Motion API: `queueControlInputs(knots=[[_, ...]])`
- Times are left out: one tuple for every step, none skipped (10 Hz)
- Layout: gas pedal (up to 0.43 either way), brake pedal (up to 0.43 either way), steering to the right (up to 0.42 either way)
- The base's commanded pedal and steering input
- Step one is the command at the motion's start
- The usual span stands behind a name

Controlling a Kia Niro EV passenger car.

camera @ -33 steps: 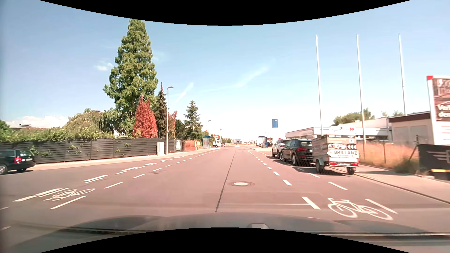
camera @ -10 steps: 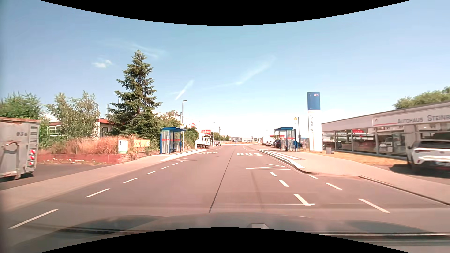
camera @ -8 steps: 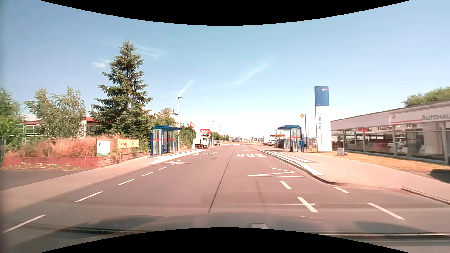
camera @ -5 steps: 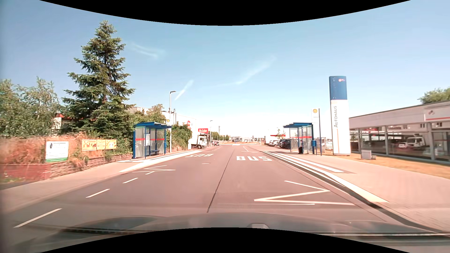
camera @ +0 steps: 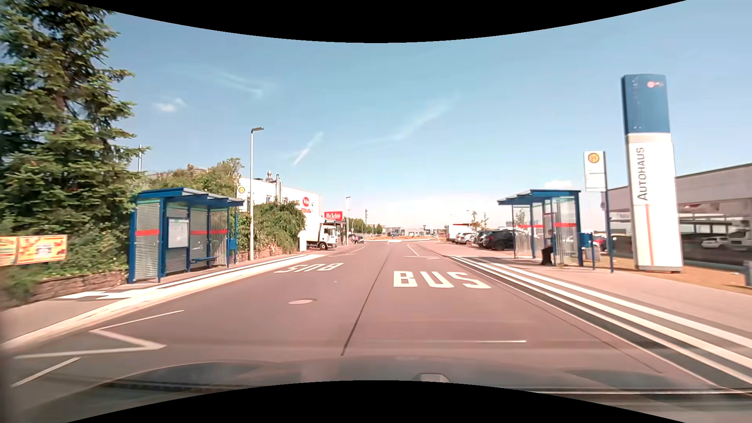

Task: Follow the waypoints while adhering to traffic rules and regulations

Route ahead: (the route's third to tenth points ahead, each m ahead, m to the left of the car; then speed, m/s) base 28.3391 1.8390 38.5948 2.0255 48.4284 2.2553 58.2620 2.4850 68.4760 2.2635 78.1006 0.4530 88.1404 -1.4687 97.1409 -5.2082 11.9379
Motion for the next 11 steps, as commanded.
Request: queueControlInputs(knots=[[0.008, 0.000, -0.006], [0.008, 0.000, -0.006], [0.000, 0.000, -0.006], [0.000, 0.000, -0.006], [0.000, 0.000, -0.005], [0.000, 0.000, -0.005], [0.000, 0.000, -0.005], [0.000, 0.000, -0.005], [0.000, 0.000, -0.004], [0.000, 0.000, -0.003], [0.000, 0.000, -0.003]])
